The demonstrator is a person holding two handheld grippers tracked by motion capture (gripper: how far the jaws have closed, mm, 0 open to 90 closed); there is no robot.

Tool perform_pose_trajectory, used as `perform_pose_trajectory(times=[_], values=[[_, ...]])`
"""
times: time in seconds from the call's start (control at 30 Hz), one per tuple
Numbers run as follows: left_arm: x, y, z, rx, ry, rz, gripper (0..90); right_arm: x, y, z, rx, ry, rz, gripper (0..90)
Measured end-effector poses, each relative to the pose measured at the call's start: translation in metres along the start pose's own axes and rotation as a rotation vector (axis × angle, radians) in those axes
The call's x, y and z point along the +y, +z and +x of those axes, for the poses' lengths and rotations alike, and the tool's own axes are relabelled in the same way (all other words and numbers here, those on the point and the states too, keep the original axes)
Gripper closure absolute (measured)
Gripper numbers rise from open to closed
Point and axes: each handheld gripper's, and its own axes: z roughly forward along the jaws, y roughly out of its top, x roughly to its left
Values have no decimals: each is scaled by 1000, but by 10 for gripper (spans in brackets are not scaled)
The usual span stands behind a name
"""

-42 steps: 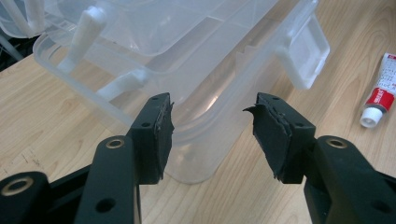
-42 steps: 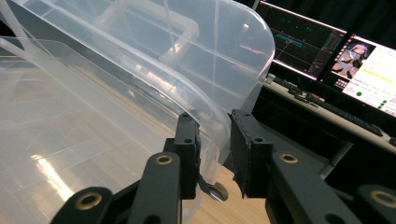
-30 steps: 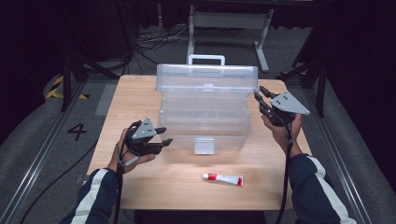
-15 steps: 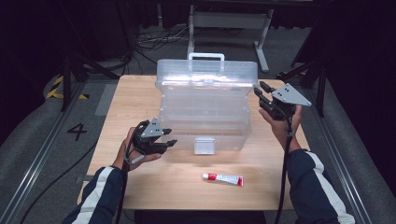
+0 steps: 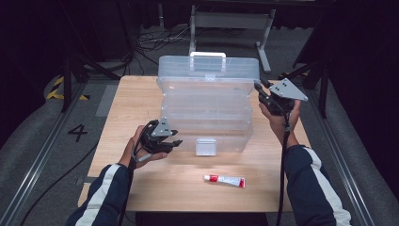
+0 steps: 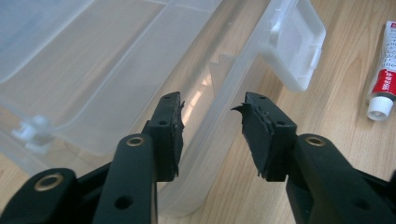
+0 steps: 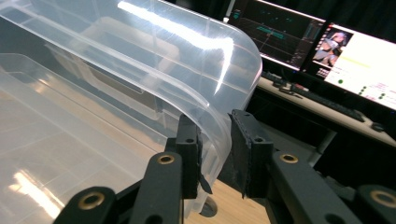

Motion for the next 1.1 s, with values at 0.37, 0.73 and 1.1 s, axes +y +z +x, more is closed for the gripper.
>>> perform_pose_trajectory(times=[0.37, 0.73, 1.1], values=[[-1, 11, 5, -19, 52, 44, 696, 5, 12, 3, -99, -36, 2, 806], [1, 9, 6, -33, 92, 67, 726, 8, 16, 2, -119, -59, 21, 819], [-3, 4, 5, -72, 121, 68, 735, 8, 1, 5, -133, -53, 25, 821]])
